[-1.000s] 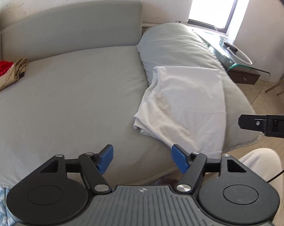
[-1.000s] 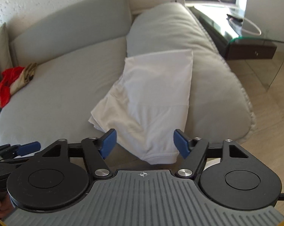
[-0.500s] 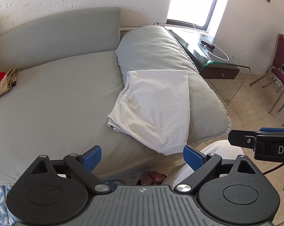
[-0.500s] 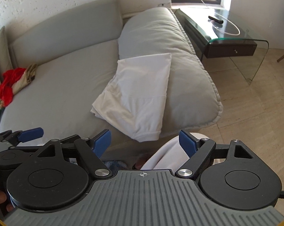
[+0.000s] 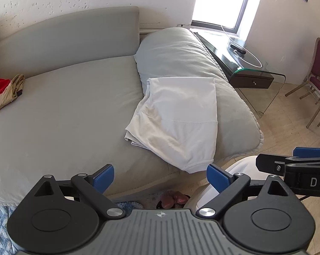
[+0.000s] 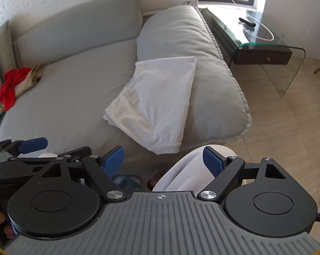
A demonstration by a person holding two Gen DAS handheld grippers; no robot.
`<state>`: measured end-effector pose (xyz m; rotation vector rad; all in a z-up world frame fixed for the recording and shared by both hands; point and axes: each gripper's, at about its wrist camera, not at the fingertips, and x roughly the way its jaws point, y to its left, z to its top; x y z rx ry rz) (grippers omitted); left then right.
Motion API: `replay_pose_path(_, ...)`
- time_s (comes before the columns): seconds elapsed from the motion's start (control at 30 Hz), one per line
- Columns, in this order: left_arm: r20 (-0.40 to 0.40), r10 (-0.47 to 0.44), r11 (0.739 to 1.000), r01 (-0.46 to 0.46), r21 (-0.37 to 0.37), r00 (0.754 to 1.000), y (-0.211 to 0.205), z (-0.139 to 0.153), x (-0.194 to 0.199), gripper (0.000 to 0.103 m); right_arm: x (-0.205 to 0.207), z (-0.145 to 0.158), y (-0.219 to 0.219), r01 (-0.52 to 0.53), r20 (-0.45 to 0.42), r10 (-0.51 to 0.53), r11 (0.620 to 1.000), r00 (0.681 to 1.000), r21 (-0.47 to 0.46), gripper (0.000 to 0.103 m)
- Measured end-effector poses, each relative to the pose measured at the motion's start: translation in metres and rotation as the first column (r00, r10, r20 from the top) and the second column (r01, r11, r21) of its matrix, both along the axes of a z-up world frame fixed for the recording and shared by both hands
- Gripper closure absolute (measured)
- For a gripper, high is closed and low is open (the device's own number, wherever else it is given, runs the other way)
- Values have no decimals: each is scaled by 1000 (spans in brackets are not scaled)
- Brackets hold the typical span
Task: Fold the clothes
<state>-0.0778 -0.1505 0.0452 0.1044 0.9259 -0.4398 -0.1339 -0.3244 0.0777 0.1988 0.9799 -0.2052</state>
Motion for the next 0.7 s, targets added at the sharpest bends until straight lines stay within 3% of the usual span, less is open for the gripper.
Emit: replay_pose_path(0.7, 22, -2, 1000, 2, 15, 1000, -6, -1, -2, 9, -2, -2, -6, 6, 1, -6, 1000, 1000, 0, 17)
